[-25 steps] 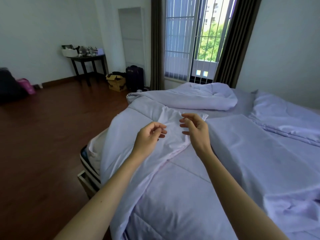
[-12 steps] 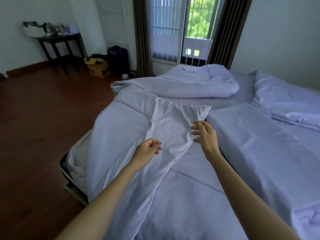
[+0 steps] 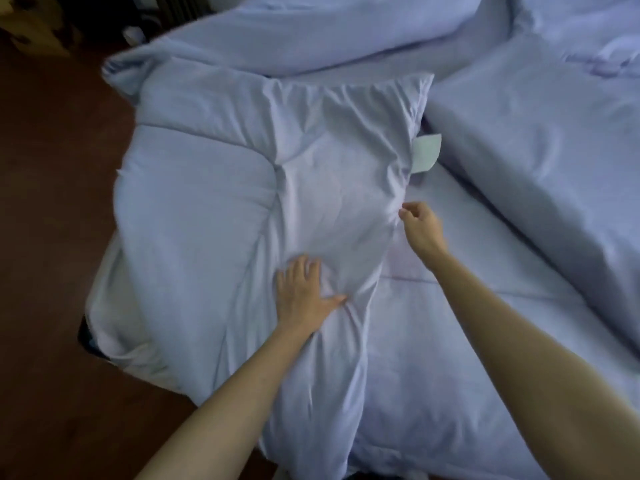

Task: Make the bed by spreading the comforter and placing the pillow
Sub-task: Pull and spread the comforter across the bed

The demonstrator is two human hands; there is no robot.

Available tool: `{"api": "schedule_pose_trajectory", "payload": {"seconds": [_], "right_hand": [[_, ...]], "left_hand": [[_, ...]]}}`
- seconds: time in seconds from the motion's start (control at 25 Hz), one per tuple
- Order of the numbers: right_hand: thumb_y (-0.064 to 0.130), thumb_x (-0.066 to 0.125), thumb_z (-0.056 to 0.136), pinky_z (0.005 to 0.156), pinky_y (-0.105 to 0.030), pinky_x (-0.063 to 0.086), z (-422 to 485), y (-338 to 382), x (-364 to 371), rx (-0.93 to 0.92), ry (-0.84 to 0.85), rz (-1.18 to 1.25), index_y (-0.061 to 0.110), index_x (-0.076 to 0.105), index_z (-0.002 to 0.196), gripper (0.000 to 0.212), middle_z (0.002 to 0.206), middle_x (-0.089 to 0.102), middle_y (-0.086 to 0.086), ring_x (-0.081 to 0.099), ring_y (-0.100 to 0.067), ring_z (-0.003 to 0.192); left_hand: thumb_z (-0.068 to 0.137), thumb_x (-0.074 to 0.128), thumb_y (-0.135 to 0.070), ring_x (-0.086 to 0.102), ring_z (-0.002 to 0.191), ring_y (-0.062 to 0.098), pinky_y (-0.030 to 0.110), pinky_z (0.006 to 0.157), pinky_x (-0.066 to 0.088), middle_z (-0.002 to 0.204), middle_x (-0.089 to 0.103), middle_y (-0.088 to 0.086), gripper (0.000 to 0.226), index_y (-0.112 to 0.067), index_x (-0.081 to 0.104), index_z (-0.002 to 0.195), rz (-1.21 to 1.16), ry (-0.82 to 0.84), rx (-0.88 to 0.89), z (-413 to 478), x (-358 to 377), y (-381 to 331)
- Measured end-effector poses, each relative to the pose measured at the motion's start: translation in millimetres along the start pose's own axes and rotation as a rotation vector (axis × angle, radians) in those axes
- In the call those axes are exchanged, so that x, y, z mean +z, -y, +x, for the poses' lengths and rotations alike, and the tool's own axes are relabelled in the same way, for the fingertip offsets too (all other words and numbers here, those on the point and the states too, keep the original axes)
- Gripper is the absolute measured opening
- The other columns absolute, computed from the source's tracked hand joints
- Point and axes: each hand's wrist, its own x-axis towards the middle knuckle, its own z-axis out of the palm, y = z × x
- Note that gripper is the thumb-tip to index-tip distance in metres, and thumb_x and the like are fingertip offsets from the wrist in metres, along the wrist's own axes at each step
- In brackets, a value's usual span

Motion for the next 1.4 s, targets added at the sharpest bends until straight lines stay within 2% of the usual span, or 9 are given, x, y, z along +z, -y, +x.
{"api": "schedule_pose_trajectory", "payload": {"seconds": [0.2,0.28,0.4,0.64,0.76,0.92,1.08,1.24,1.4], "right_hand": [[0.03,0.055,0.084,0.09,-0.039,0.047,-1,-22,36,0.188,0.002,0.092,0.014,0.047,0.122,0.042,0.111,0.057,-0.002,0.056,-0.023,0.1],[0.034,0.06,0.074,0.084,-0.041,0.052,-3,-21,46,0.259,0.007,0.238,0.012,0.047,0.121,0.054,0.107,0.062,-0.005,0.06,-0.024,0.094],[0.027,0.068,0.073,0.076,-0.041,0.056,-16,-19,58,0.309,0.045,0.416,0.01,0.047,0.123,0.057,0.106,0.065,-0.01,0.065,-0.027,0.091],[0.006,0.073,0.077,0.08,-0.039,0.056,-65,-16,76,0.278,0.216,0.542,0.021,0.037,0.128,0.064,0.121,0.059,-0.004,0.062,-0.023,0.104],[-0.007,0.069,0.077,0.057,-0.024,0.055,-100,-15,96,0.23,0.336,0.523,0.025,0.035,0.125,0.066,0.117,0.061,-0.012,0.065,-0.019,0.088],[0.005,0.069,0.07,0.071,-0.024,0.052,-142,-18,122,0.119,0.442,0.411,0.029,0.04,0.124,0.066,0.121,0.061,-0.008,0.063,-0.018,0.098],[0.007,0.065,0.074,0.08,-0.03,0.052,-146,-26,117,0.13,0.418,0.396,0.028,0.04,0.127,0.063,0.116,0.064,-0.001,0.062,-0.017,0.099],[0.011,0.066,0.084,0.063,-0.021,0.049,-170,-58,101,0.234,0.41,0.412,0.016,0.042,0.129,0.051,0.083,0.066,-0.003,0.062,-0.007,0.069],[0.006,0.065,0.086,0.082,-0.022,0.052,-201,-72,119,0.257,0.366,0.572,0.013,0.048,0.118,0.037,0.113,0.064,-0.01,0.064,-0.012,0.093]], "left_hand": [[0.078,0.058,-0.061,0.014,0.144,0.04,0.055,0.114,0.008,0.156,0.016,0.022,0.09,-0.016,0.024,0.148,-0.001,-0.153,-0.234,30,3,56],[0.081,0.06,-0.052,0.028,0.137,0.04,0.052,0.111,0.021,0.149,0.029,0.024,0.087,-0.009,0.023,0.148,-0.019,-0.171,-0.39,40,-8,74],[0.088,0.059,-0.033,0.048,0.117,0.036,0.046,0.095,0.037,0.128,0.054,0.016,0.06,-0.01,0.037,0.139,-0.059,-0.167,-0.349,51,-14,89],[0.091,0.053,-0.012,0.056,0.103,0.038,0.046,0.085,0.044,0.111,0.061,0.018,0.029,-0.007,0.051,0.12,-0.281,-0.303,-0.267,45,-19,112],[0.091,0.05,-0.009,0.056,0.104,0.042,0.047,0.086,0.043,0.116,0.057,0.024,0.03,-0.007,0.051,0.12,-0.311,-0.392,-0.452,33,-27,136],[0.089,0.051,-0.012,0.049,0.117,0.042,0.048,0.093,0.041,0.128,0.051,0.022,0.035,-0.01,0.049,0.124,-0.238,-0.236,-0.729,7,-53,143],[0.085,0.053,-0.011,0.052,0.112,0.041,0.045,0.091,0.044,0.122,0.053,0.022,0.034,-0.01,0.055,0.119,-0.161,-0.199,-0.258,28,-72,88],[0.089,0.055,-0.021,0.052,0.118,0.033,0.035,0.098,0.041,0.125,0.055,0.018,0.036,-0.011,0.054,0.124,-0.246,0.063,0.183,72,-63,-6],[0.082,0.061,-0.05,0.034,0.134,0.038,0.042,0.111,0.031,0.148,0.03,0.02,0.083,-0.021,0.019,0.148,0.1,0.369,0.383,100,-27,-65]]}}
